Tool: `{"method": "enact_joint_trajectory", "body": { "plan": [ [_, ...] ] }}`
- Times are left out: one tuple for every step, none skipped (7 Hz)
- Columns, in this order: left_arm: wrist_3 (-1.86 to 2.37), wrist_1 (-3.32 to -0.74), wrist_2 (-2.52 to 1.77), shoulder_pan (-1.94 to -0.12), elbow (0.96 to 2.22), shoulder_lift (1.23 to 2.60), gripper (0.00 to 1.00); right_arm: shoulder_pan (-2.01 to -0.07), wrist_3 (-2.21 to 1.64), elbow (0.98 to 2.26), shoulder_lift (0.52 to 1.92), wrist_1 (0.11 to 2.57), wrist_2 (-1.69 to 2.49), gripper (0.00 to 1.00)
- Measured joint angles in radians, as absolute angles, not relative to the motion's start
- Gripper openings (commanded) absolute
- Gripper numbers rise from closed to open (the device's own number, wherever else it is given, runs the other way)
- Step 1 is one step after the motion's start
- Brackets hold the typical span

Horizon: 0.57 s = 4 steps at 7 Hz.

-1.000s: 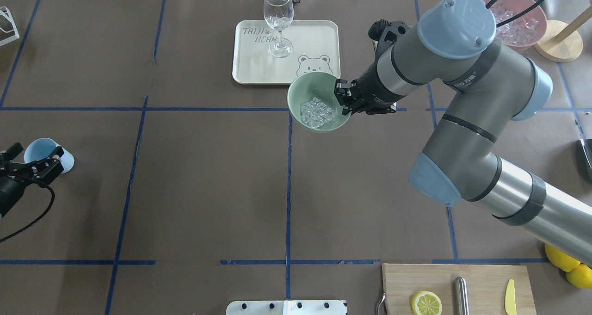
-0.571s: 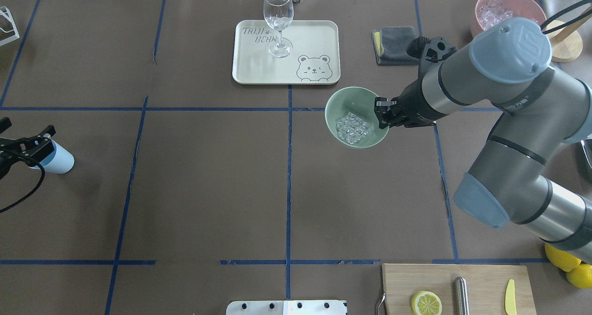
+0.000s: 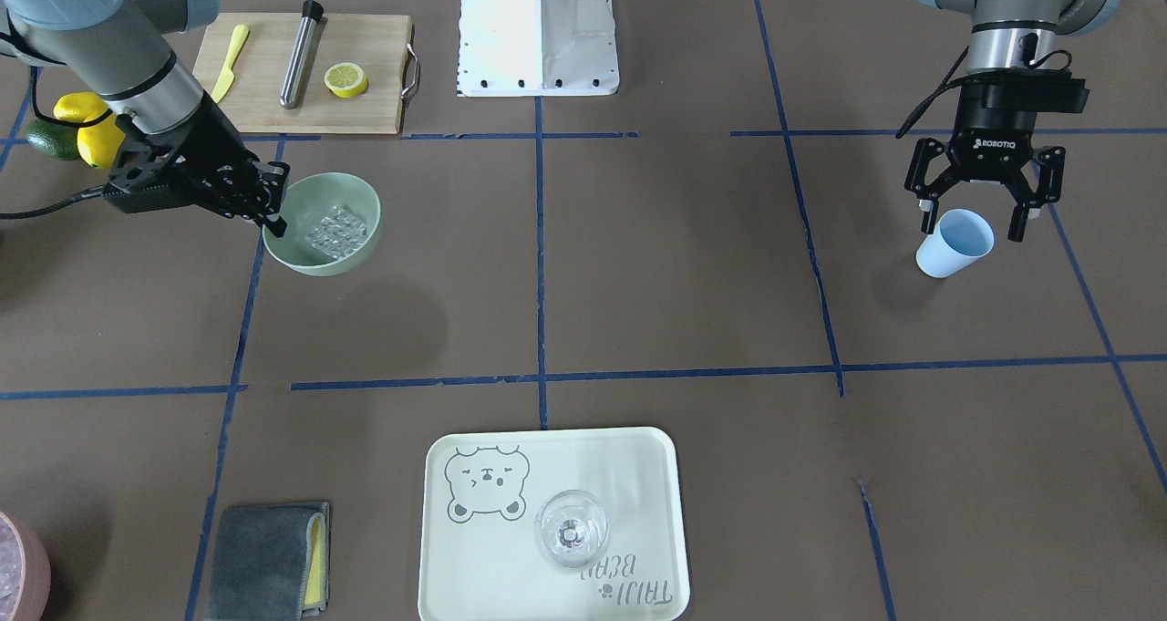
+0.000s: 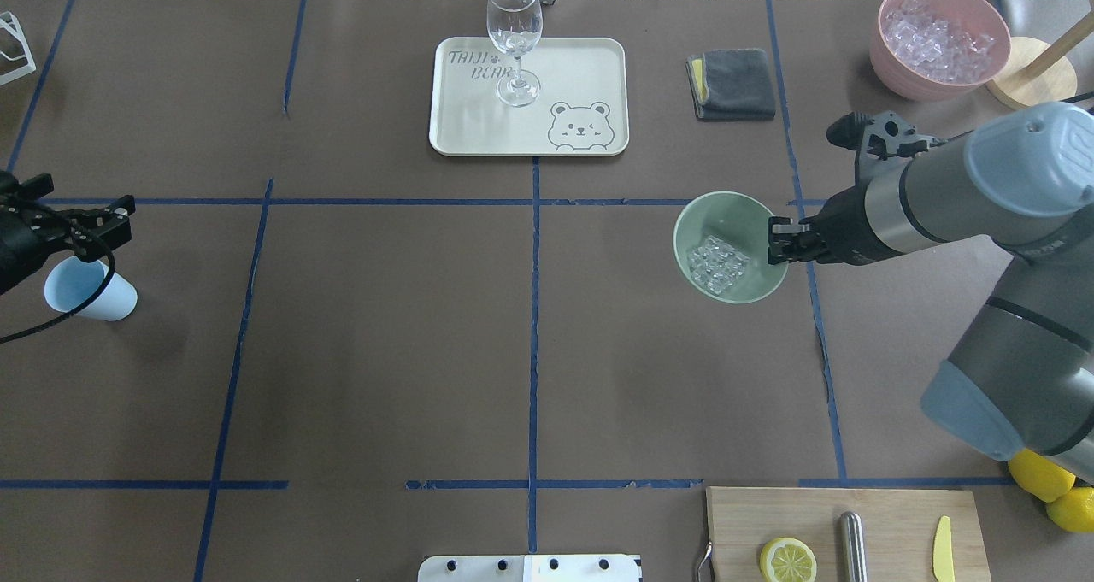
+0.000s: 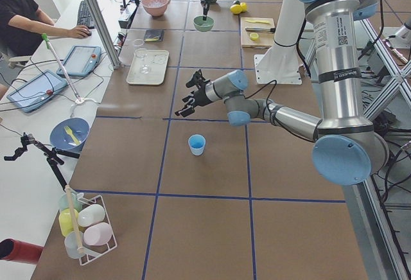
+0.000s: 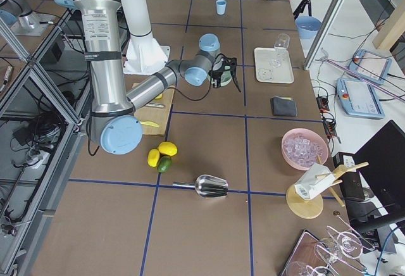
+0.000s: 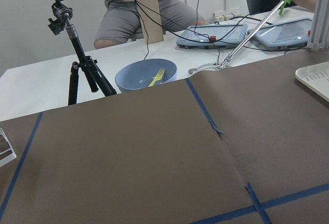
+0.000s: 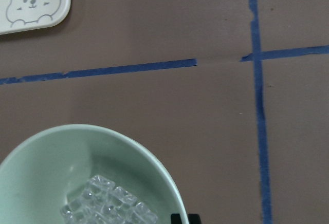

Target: Pour ice into bowl

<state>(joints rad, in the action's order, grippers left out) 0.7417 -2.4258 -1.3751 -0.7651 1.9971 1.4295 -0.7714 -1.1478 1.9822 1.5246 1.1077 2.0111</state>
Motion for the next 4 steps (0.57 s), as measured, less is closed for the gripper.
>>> {"method": "enact_joint_trajectory", "body": {
  "plan": [
    [0.693, -2.344, -1.452, -0.826, 2.006, 1.482, 1.0, -0.796, -1.089, 1.968, 1.59, 1.05, 2.007, 0.0],
    [0.645, -2.305, -1.503, -0.867, 2.008, 1.504, 1.0, -0.826, -1.028, 1.947, 1.628, 1.024, 2.006, 0.0],
    [0.585, -2.288, -1.571, -0.92, 2.008, 1.512, 1.0, -0.866, -0.949, 1.906, 1.65, 1.005, 2.005, 0.0],
    [0.53, -2.279, -1.656, -0.987, 2.005, 1.514, 1.0, -0.914, -0.873, 1.847, 1.665, 0.973, 2.01, 0.0]
  ]
}}
